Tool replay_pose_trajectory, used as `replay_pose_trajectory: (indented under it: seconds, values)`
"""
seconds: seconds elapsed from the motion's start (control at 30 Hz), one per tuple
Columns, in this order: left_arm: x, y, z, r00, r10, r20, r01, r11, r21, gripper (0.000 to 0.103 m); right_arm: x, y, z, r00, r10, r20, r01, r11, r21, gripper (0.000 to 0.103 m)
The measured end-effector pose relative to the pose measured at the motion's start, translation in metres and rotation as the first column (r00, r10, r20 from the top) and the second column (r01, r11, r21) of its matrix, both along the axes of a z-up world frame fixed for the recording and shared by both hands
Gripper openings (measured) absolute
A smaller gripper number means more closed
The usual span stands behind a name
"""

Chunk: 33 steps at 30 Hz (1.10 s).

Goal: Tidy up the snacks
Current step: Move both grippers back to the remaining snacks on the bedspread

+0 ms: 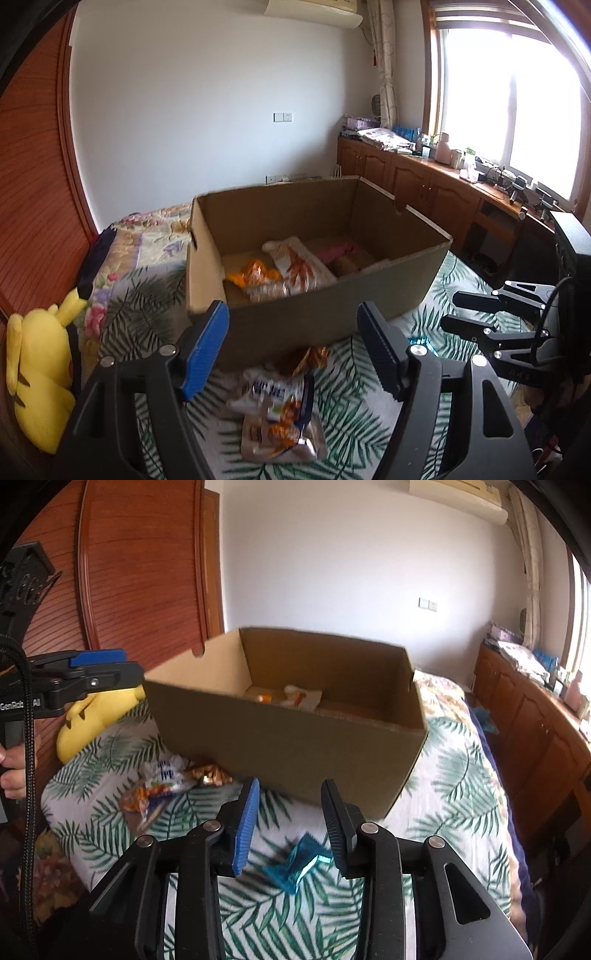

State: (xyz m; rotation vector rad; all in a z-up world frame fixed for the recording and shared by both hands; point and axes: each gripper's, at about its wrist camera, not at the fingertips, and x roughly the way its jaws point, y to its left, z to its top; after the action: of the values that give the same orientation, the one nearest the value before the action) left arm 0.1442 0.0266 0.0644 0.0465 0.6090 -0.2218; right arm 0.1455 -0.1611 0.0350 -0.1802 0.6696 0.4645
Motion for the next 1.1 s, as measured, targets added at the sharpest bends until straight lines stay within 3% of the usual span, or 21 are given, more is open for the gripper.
replay_pose_trajectory:
  seconds: [0.43, 0.77, 1.03, 1.1]
  values:
    - [-0.007, 0.013, -0.094, 0.984, 0.061, -0.166, -0.055, 0.998, 0.044, 0.073, 0.01, -0.001, -0.067, 0.989, -0.055, -0.14, 0.049, 0.998, -0.048, 0.037]
    - [-0.004, 0.013, -0.112, 0.97, 0.061, -0.234, -0.058, 0.998, 0.017, 0.074, 0.025, -0.004, -0.082, 0.975, -0.088, -0.204, 0.08, 0.996, -0.045, 0.04]
    - [0.0, -0.001, -0.126, 0.963, 0.061, -0.261, -0.045, 0.997, 0.064, 0.077, 0.02, 0.006, -0.085, 0.979, -0.098, -0.176, 0.082, 0.992, -0.096, 0.041]
    - [0.001, -0.005, -0.126, 0.963, 0.049, -0.266, -0.033, 0.997, 0.066, 0.083, 0.018, 0.007, -0.085, 0.98, -0.101, -0.171, 0.085, 0.991, -0.099, 0.041]
